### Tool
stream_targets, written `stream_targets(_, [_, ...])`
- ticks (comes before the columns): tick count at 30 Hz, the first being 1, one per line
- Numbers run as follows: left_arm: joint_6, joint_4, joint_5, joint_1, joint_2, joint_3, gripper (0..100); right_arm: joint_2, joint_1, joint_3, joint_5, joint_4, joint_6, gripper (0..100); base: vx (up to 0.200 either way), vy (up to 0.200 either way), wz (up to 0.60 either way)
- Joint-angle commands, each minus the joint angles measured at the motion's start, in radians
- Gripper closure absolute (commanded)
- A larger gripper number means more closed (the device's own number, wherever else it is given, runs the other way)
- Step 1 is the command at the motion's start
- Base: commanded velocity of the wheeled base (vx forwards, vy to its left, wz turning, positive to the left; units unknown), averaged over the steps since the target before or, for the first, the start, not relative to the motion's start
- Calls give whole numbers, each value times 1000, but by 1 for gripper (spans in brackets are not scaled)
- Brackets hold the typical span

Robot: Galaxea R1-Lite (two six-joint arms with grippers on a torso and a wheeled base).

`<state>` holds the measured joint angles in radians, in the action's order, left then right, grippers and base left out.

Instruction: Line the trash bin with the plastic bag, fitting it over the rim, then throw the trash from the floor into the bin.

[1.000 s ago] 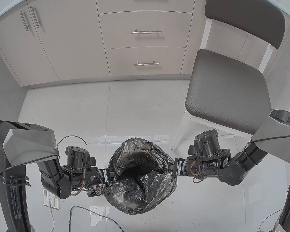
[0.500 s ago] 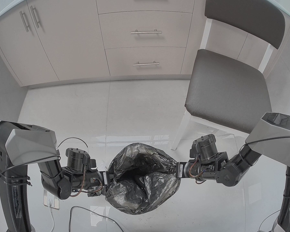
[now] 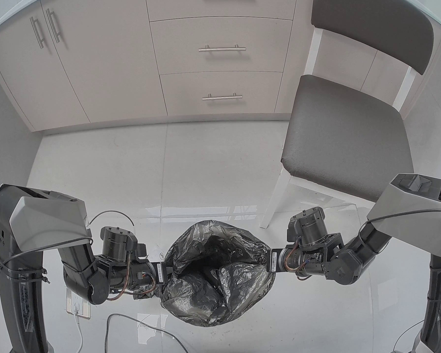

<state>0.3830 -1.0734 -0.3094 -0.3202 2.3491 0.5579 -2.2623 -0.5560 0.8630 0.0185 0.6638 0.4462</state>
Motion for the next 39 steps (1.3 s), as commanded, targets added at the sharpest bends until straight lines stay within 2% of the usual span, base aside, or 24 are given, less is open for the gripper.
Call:
stream_targets(1, [-1,0,3,-2,4,-1,100,-20,5,1,34,2,-27,100,0,0,0])
stream_targets(8, [1,-31,3,-2,10,-10,100,-23,11,4,47,5,-46,100,0,0,0])
stream_targets(9, [1,-43,3,-2,15,-15,100,-22,11,4,49,5,-46,0,0,0,0])
stream_targets(14, [5,-97,3,-2,32,-26,100,-16,11,-1,47,3,-57,0,0,0,0])
stream_targets(25, [5,-100,3,-2,32,-27,100,46,-18,-15,49,-49,-113,0,0,0,0])
stream_targets(32, [5,-102,3,-2,32,-29,100,-11,-22,-10,130,-50,-133,0,0,0,0])
stream_targets(39, [7,-102,3,-2,32,-29,100,-49,-64,-2,135,-50,-133,0,0,0,0])
